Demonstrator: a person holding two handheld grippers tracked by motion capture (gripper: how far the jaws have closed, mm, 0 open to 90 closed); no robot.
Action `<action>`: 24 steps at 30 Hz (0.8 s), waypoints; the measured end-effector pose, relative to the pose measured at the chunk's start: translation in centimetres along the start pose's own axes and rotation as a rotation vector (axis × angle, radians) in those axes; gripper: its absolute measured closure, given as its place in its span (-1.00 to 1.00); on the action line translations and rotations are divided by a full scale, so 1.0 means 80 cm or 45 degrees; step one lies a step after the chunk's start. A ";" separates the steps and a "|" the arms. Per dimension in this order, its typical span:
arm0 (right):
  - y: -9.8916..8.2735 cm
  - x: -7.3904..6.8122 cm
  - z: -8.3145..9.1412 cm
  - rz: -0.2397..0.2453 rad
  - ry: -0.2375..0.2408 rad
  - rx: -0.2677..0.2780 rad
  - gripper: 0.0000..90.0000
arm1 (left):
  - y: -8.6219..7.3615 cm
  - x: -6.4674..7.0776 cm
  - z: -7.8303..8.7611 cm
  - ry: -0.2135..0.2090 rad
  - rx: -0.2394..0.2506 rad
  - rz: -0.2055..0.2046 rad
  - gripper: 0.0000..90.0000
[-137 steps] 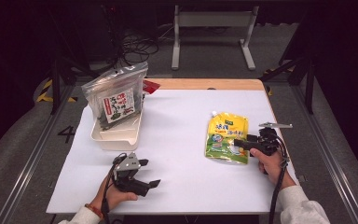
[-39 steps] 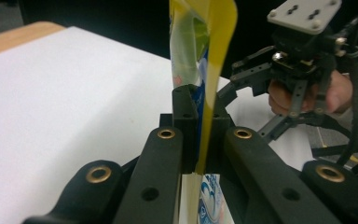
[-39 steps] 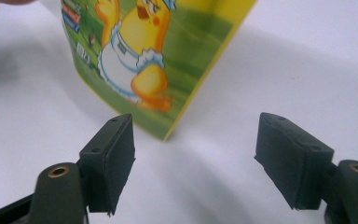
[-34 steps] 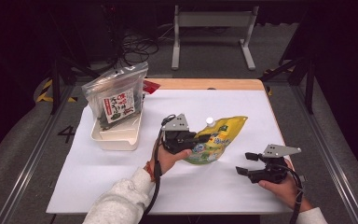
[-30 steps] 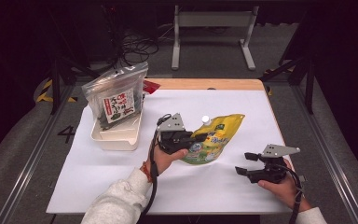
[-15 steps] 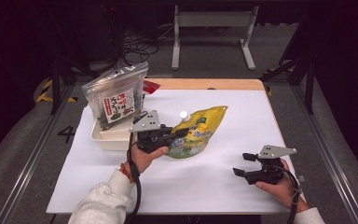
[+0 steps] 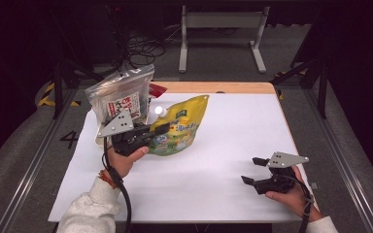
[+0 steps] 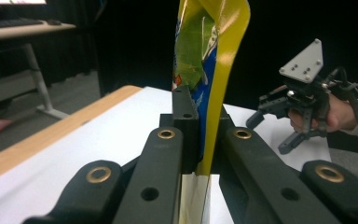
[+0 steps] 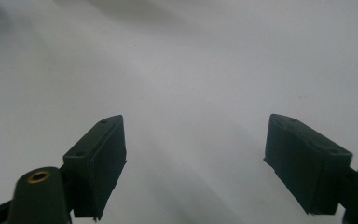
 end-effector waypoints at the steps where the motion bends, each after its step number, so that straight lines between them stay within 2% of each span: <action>1: 0.001 0.000 0.000 0.006 -0.004 0.004 -0.56 | 0.003 -0.002 0.004 0.013 0.007 -0.007 0.96; 5: 0.005 -0.003 0.003 0.042 -0.018 0.026 -0.63 | 0.017 -0.011 0.026 0.058 0.044 -0.032 0.96; 12: 0.010 -0.006 0.003 0.053 -0.024 0.064 -0.73 | 0.028 -0.025 0.054 0.109 0.075 -0.070 0.96; 16: 0.007 -0.007 0.001 0.060 -0.022 0.043 -0.74 | 0.027 -0.032 0.063 0.125 0.068 -0.092 0.96; 18: 0.005 -0.008 0.000 0.066 -0.019 0.030 -0.74 | 0.022 -0.042 0.072 0.136 0.057 -0.103 0.96; 24: 0.000 -0.010 -0.005 0.080 -0.013 -0.004 -0.73 | 0.015 -0.061 0.094 0.143 0.073 -0.106 0.96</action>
Point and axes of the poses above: each handheld gripper's, and its own axes: z roughly backward along the jaws, y roughly out of its top, x roughly to its right, the point moved 6 cm from there along -z, roughly forward along the jaws, and after that the axes turned 15 degrees about x, right-handed, at the moved point
